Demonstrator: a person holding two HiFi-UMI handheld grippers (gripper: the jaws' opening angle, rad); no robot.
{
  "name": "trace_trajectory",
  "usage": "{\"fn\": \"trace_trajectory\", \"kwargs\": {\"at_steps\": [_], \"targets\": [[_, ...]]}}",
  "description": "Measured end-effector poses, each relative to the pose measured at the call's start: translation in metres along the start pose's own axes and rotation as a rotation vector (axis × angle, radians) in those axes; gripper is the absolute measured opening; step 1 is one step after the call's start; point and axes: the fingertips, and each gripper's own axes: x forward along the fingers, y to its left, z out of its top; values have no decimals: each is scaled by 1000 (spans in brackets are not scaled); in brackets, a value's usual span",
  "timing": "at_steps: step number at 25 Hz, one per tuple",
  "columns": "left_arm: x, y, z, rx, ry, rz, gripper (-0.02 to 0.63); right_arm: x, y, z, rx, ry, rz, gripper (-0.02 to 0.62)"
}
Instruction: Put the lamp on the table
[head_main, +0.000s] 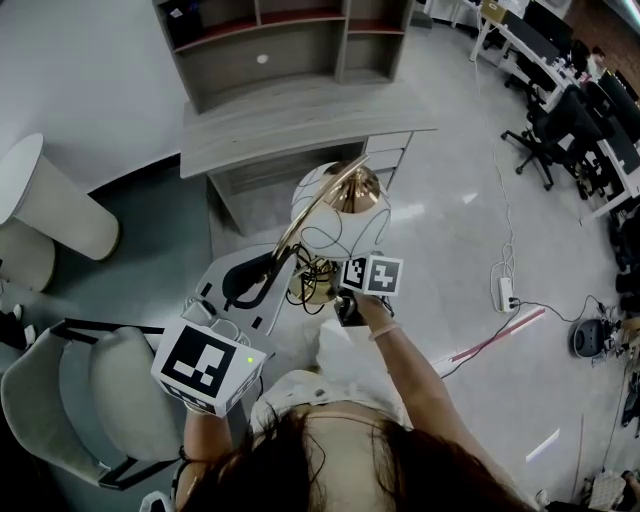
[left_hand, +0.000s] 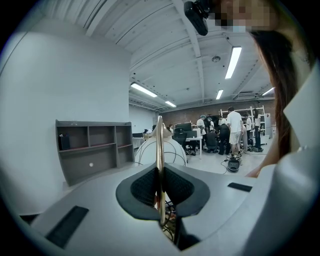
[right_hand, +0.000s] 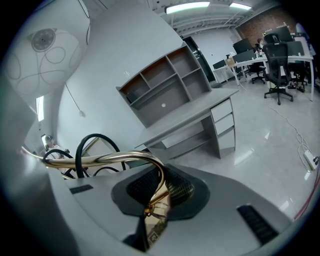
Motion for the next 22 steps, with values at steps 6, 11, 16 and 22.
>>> {"fn": "trace_trajectory", "kwargs": {"at_steps": [6, 11, 16, 22], "targets": [[10, 12, 6, 10, -6, 27, 21, 11, 2, 15, -9, 3, 19, 52], [22, 20, 9, 1, -2, 49, 21, 23, -6, 14, 12, 59, 24, 52], [35, 26, 12, -3, 0, 73, 21, 32, -17, 16, 24, 99, 21, 51], [54, 31, 13, -13, 9, 92, 21, 42, -27, 28, 14, 111, 36, 52]]}}
